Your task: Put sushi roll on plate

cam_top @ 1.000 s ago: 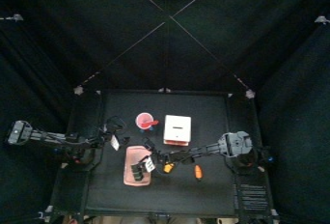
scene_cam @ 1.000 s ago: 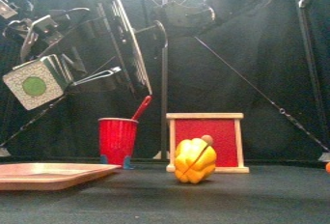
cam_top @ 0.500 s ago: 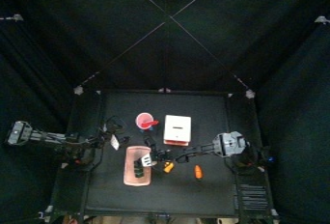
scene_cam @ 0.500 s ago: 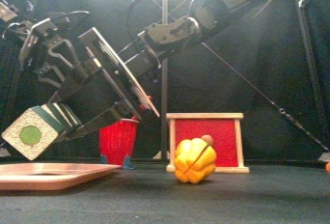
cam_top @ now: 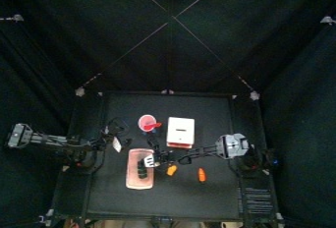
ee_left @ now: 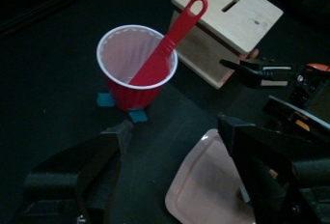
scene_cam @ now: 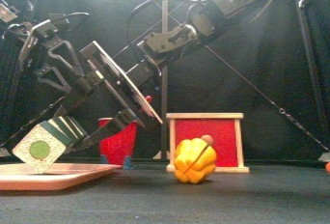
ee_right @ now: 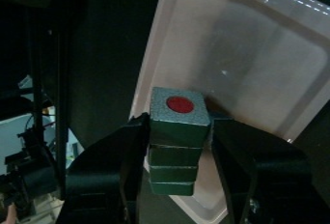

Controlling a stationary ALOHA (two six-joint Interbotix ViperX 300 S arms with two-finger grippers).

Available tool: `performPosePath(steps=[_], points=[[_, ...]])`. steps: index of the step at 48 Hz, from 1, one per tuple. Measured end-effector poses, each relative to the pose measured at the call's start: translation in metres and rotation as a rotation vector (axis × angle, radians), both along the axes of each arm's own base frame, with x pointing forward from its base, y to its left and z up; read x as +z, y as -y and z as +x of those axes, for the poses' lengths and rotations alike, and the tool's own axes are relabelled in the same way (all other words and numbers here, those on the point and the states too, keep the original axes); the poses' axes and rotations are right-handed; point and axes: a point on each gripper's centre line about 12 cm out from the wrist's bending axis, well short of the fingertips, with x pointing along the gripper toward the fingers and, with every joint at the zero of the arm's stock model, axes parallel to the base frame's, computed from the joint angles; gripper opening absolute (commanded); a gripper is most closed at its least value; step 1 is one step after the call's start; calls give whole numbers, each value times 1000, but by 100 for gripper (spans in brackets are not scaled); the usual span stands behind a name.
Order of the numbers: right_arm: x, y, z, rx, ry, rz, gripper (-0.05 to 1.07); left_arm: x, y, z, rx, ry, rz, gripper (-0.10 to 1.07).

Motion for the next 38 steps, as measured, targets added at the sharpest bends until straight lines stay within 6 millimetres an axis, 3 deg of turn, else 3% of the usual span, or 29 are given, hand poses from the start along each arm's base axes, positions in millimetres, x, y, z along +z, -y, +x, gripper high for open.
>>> performPosePath(steps=[22,38], points=[[-9,3,-9,8,-112,-36,100,-2,0,0,2,-5,-1,102],[-5,2,-6,27,-109,-65,101,-2,-1,-1,4,-5,-1,102]])
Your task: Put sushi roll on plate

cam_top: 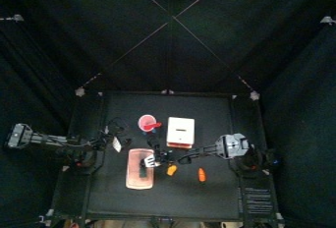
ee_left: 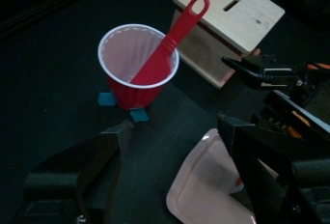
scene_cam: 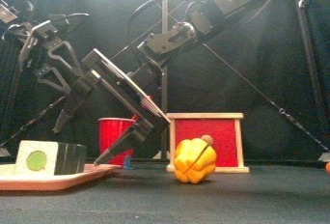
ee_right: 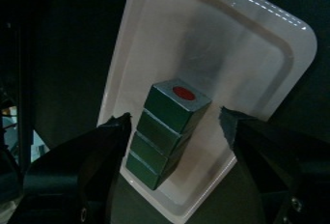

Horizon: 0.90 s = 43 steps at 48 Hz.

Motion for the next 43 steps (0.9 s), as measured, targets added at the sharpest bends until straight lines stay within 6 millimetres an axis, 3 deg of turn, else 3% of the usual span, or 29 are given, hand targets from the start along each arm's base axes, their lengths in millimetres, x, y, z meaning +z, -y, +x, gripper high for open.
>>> performPosePath(steps=[43], points=[[12,-1,0,30,24,-41,101,0,-4,-1,19,-1,2,102]])
